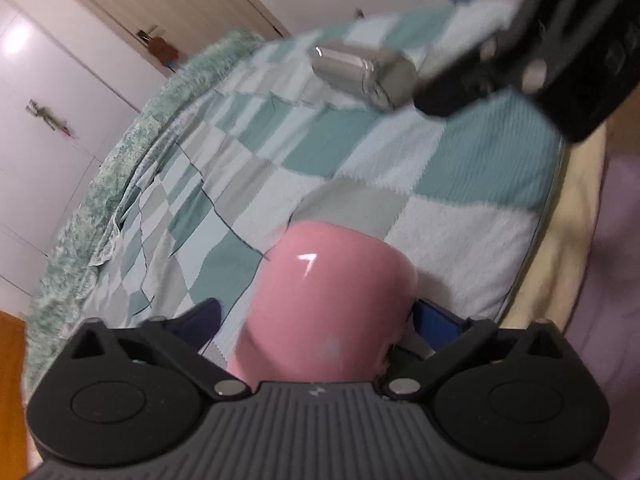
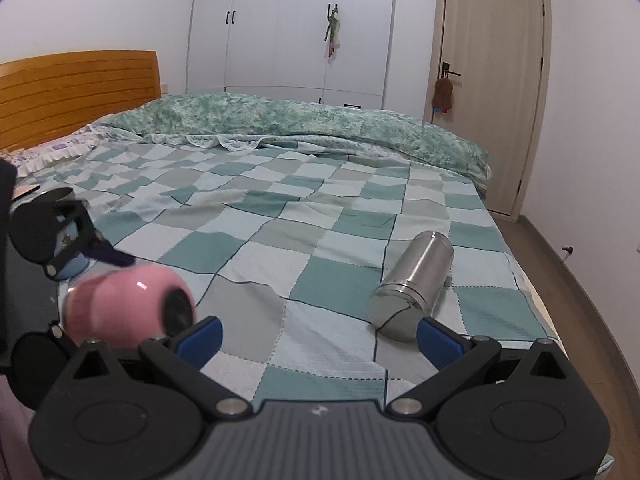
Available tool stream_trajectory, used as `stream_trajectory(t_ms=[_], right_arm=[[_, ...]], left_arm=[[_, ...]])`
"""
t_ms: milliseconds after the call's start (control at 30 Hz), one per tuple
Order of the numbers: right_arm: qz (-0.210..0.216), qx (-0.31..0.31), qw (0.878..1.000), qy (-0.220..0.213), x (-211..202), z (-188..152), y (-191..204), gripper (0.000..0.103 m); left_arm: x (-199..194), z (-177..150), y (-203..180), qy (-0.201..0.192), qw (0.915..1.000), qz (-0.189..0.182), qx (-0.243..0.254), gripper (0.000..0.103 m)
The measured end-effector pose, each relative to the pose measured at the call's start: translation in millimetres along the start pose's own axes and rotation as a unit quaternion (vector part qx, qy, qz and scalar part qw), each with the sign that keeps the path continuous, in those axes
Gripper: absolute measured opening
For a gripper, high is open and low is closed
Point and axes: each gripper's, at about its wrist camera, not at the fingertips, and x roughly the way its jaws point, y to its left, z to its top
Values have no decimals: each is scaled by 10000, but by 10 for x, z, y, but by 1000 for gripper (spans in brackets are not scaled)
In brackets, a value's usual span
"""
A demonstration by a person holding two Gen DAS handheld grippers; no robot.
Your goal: Flip cup upright
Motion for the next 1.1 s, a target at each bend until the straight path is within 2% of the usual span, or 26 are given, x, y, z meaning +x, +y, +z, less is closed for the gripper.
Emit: stream_trajectory(t_ms=[100,167,333,467,667,733,900,967,1100], right_arm=[[116,-58,9999,-79,-39,47,32,103],[199,-171,9996,-134,-63,96,88,103],[543,-928,9941,-117,-26,210,409,103],[835,-1873,9787,79,142,289,808,103],[1149,-3250,9373,522,509,395,1298,103],[1191,-3735,9175,678,637,404,1445,103],[1262,-4970,8488,1291,1000,334,1792,103],[1176,-5223,8307,1525,1150,297,1875,103],[1217,-5264,8185,1952,1363,302,1918,96]], left_arm=[[-199,-71,176,-288,9977,62,-616,103],[-324,-177,348,-413,9928,-1,-1122,103],[-607,-627,726,-624,9721,-92,-2261,103],[-708,-1004,931,-555,9546,37,-2926,103],[-711,-1403,1101,-578,9355,158,-3483,103],[-693,-1479,1120,-612,9327,184,-3551,103],[-585,-1548,1156,-661,9304,178,-3602,103],[-542,-1586,1155,-695,9304,178,-3595,103],[-483,-1631,1128,-736,9313,143,-3564,103]])
